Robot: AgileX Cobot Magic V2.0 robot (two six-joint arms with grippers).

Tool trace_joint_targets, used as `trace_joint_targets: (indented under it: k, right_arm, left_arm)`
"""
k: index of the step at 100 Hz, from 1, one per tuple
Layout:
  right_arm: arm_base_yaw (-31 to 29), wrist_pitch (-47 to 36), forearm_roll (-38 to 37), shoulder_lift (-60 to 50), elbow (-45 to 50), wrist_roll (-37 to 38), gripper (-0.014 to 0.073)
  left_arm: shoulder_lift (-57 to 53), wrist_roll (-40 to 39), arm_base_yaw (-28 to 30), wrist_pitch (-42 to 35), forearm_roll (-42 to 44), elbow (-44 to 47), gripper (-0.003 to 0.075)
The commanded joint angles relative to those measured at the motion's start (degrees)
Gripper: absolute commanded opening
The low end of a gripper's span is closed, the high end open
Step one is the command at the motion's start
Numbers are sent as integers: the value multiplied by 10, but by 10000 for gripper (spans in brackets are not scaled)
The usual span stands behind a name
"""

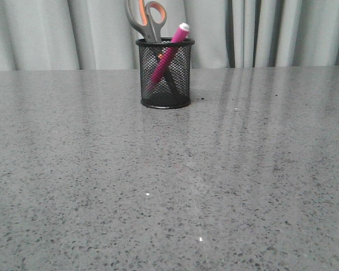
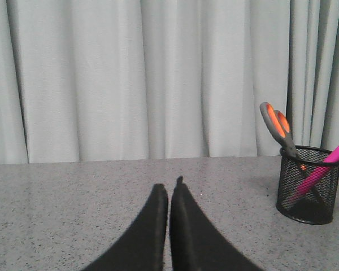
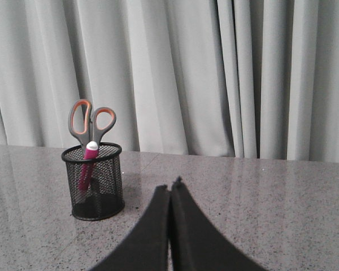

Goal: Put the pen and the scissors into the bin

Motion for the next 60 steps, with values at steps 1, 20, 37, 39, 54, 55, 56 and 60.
trace_joint_targets:
  k: [1, 20, 37, 39, 54, 55, 56, 60]
  right_arm:
    - [-4, -32, -5, 2, -14, -5, -66]
    - [-4, -32, -5, 2, -14, -5, -69]
    - [-4, -32, -5, 2, -14, -5, -69]
    - [-4, -32, -5, 2, -14, -5, -69]
    - [-4, -32, -5, 2, -14, -5, -69]
    - [-4, -32, -5, 2, -14, -5, -69]
    - [-4, -32, -5, 2, -14, -5, -69]
    - [-4, -32, -5, 2, -14, -5, -69]
  left_arm:
    - [6, -1, 1, -18, -14, -12, -19]
    - [6, -1, 1, -7, -16, -12, -19]
    - [6, -1, 1, -7, -16, -12, -19]
    - [6, -1, 1, -7, -16, -12, -19]
    - [6, -1, 1, -7, -16, -12, -19]
    - [6, -1, 1, -7, -16, -12, -19]
    - [6, -1, 1, -7, -16, -12, -19]
    - [6, -1, 1, -7, -16, -12, -19]
